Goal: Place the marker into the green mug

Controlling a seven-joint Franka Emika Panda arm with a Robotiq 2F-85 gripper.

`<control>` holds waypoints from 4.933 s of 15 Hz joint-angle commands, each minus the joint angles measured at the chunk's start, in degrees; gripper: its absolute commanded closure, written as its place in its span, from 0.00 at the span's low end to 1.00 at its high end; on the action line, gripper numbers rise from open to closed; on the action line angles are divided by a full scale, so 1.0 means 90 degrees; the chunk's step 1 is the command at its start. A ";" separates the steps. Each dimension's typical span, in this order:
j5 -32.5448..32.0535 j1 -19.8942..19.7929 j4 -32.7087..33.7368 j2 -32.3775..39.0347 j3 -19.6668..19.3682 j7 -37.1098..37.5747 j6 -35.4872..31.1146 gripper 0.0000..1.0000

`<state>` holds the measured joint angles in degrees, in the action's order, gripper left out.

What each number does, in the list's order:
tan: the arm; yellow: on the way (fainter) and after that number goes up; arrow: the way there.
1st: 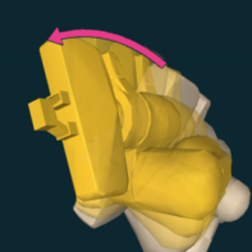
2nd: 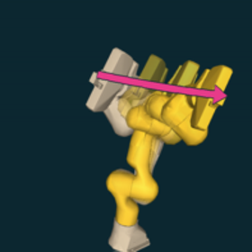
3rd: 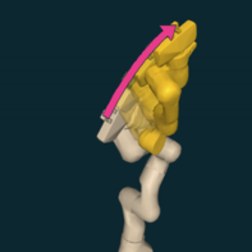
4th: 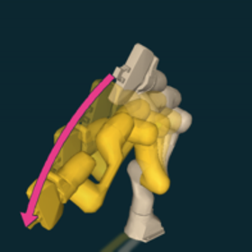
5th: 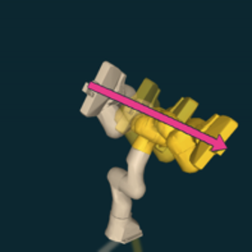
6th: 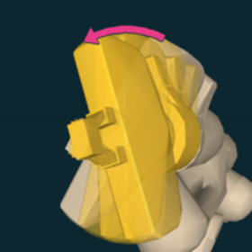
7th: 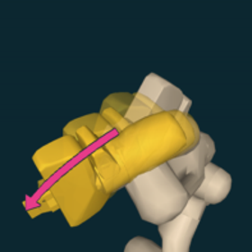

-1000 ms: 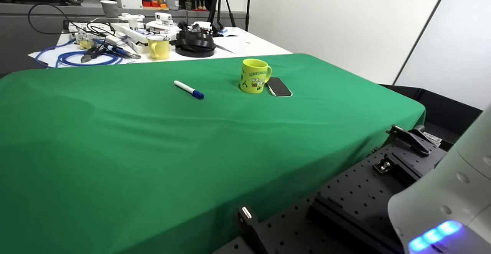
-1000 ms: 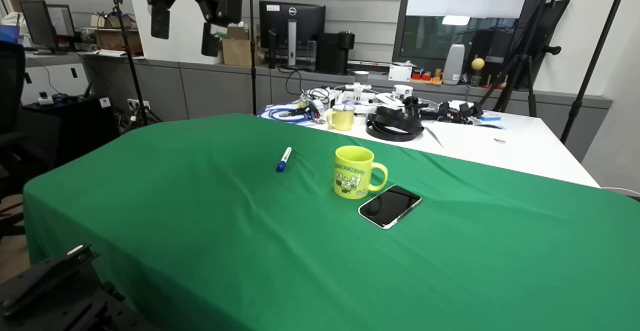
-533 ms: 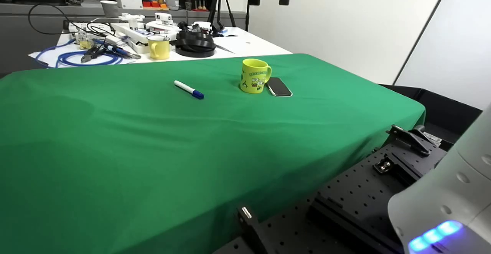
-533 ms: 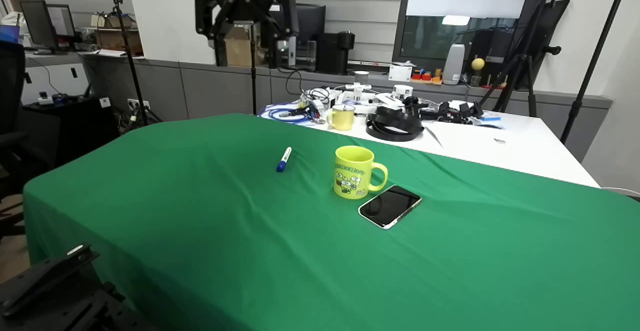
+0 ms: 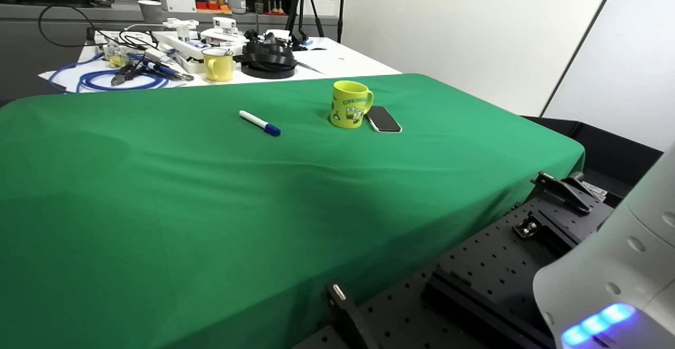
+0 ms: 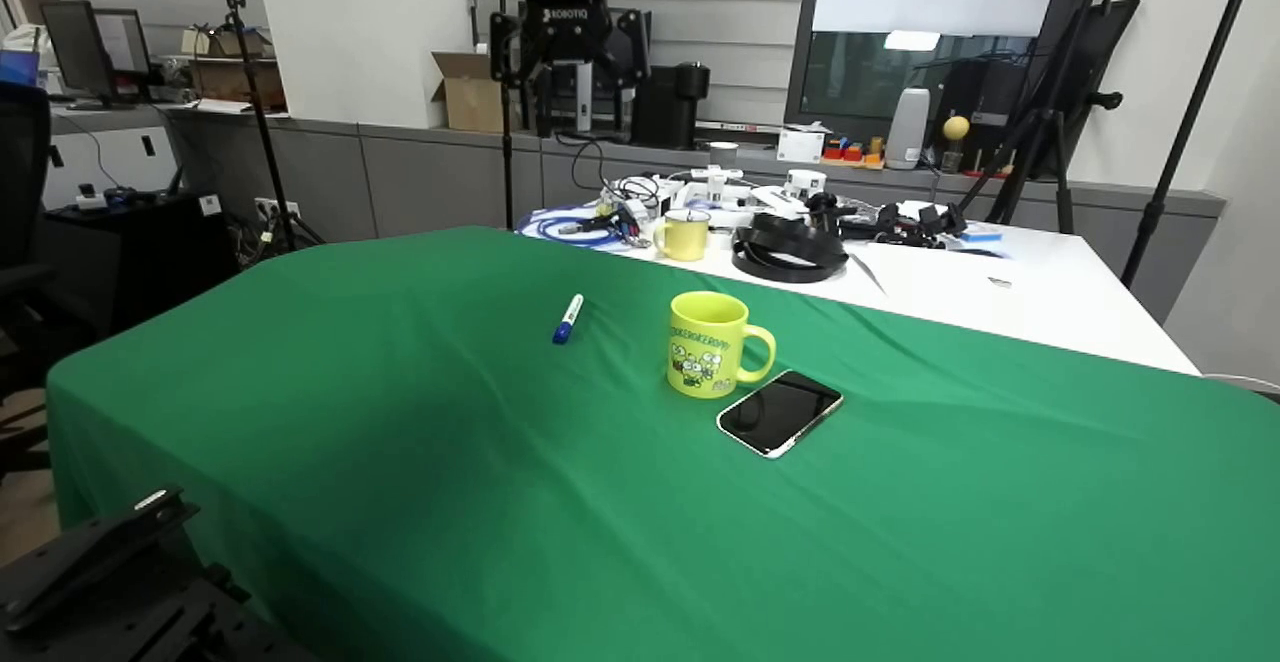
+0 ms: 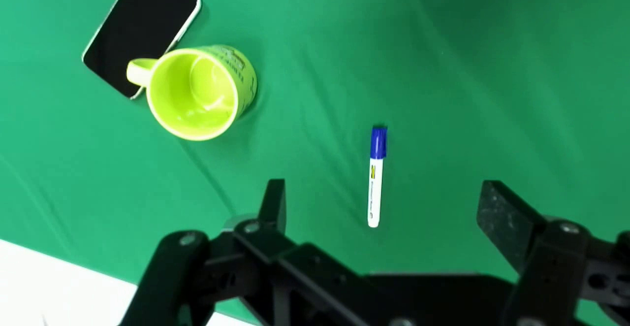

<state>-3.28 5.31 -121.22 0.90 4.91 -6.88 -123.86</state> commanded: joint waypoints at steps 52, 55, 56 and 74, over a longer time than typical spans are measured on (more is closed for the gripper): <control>-0.0276 0.0803 0.0766 0.3722 -0.0387 0.1781 -0.2667 0.00; -0.0223 0.0806 0.0815 0.3780 -0.0342 0.1762 -0.2682 0.00; -0.0209 0.0809 0.0832 0.3803 -0.0336 0.1761 -0.2688 0.00; -0.0244 0.0892 0.1281 0.3911 -0.0465 0.1912 -0.2097 0.95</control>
<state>-5.60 12.89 -112.58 35.71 1.70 7.98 -147.36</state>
